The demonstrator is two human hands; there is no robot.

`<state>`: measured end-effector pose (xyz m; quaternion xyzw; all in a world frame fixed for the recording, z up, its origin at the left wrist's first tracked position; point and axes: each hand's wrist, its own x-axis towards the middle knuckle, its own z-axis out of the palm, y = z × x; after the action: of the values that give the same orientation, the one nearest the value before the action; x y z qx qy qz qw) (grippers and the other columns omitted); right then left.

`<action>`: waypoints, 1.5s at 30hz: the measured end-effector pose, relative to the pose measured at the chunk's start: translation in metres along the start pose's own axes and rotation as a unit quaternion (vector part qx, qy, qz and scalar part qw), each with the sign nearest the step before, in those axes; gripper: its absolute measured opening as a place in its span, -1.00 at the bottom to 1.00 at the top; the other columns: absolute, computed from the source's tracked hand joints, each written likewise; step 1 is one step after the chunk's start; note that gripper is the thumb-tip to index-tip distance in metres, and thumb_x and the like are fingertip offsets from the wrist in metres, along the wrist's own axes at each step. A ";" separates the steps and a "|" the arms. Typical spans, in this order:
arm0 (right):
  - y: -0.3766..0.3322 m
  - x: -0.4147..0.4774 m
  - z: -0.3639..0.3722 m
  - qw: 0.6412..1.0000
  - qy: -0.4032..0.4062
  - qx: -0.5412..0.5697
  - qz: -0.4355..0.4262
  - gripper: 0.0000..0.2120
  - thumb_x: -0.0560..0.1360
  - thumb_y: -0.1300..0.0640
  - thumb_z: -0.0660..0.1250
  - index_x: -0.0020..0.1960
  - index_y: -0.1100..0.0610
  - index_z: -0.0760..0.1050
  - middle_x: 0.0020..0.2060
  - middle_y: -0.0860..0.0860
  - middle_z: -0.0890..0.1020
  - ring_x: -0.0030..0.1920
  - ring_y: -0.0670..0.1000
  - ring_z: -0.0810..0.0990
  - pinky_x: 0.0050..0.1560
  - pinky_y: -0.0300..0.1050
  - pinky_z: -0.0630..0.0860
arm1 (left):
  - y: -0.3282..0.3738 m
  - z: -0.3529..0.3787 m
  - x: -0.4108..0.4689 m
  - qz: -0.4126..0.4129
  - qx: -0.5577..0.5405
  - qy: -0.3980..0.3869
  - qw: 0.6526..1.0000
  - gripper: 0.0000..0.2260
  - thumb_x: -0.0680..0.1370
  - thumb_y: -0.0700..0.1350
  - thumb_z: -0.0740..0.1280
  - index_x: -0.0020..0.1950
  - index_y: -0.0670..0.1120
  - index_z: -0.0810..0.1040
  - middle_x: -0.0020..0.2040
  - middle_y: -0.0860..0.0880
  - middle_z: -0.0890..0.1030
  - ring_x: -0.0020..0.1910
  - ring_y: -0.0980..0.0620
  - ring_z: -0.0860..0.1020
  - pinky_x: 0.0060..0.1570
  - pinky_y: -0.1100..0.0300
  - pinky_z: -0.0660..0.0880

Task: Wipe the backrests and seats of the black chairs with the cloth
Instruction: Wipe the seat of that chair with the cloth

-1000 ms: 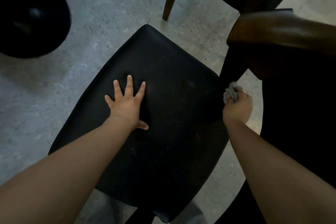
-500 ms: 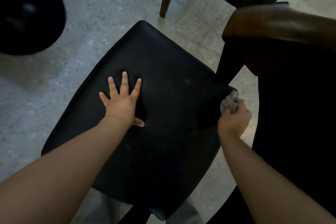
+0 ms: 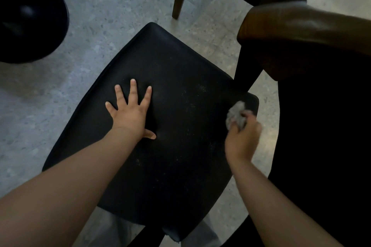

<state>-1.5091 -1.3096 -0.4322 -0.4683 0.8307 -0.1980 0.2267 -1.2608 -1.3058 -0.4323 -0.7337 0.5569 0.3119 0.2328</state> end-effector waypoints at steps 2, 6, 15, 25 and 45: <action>0.000 0.027 0.004 0.998 0.013 -0.013 0.052 -0.66 0.59 0.21 0.26 0.36 0.16 0.42 0.19 0.15 0.43 0.05 0.04 0.47 -0.03 -0.16 0.37 | 0.000 0.001 0.000 0.000 0.005 0.001 1.000 0.28 0.23 0.26 0.56 0.52 0.16 -0.41 0.49 -0.08 -0.50 0.48 -0.34 -0.38 0.40 -0.43 -0.02; 0.008 0.019 0.015 0.996 -0.039 -0.078 0.021 -0.70 0.56 0.20 0.29 0.28 0.21 0.45 0.12 0.19 0.48 0.07 0.17 0.51 0.01 0.01 0.49 | 0.000 0.004 0.002 -0.002 0.002 0.005 1.000 0.28 0.23 0.25 0.57 0.52 0.17 -0.42 0.49 -0.08 -0.50 0.48 -0.34 -0.39 0.39 -0.43 -0.04; -0.006 0.029 -0.003 0.994 -0.055 -0.037 -0.082 -0.67 0.56 0.19 0.32 0.31 0.12 0.46 0.16 0.09 0.49 0.02 -0.03 0.49 -0.15 -0.27 0.38 | -0.001 0.005 0.004 -0.004 -0.002 -0.003 1.000 0.28 0.24 0.24 0.57 0.50 0.17 -0.44 0.47 -0.08 -0.53 0.47 -0.34 -0.40 0.39 -0.44 -0.05; -0.005 0.008 0.017 0.979 -0.172 -0.047 -0.104 -0.68 0.54 0.21 0.32 0.29 0.08 0.49 0.14 -0.02 0.45 0.04 -0.10 0.48 -0.10 -0.41 0.36 | 0.000 0.005 0.003 -0.002 0.002 -0.004 1.000 0.29 0.24 0.24 0.56 0.50 0.16 -0.46 0.47 -0.09 -0.53 0.47 -0.35 -0.41 0.38 -0.44 -0.06; -0.009 -0.012 0.017 0.969 -0.223 -0.042 -0.098 -0.66 0.56 0.12 0.34 0.32 0.01 0.46 0.19 -0.08 0.45 -0.01 -0.22 0.46 -0.18 -0.45 0.33 | 0.000 0.005 0.004 -0.007 0.000 -0.009 1.000 0.29 0.24 0.25 0.56 0.49 0.17 -0.46 0.46 -0.08 -0.55 0.46 -0.35 -0.41 0.39 -0.44 -0.06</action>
<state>-1.4876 -1.3051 -0.4388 -0.5891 0.7167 -0.0750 0.3658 -1.2612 -1.3046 -0.4389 -0.7348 0.5498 0.3164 0.2401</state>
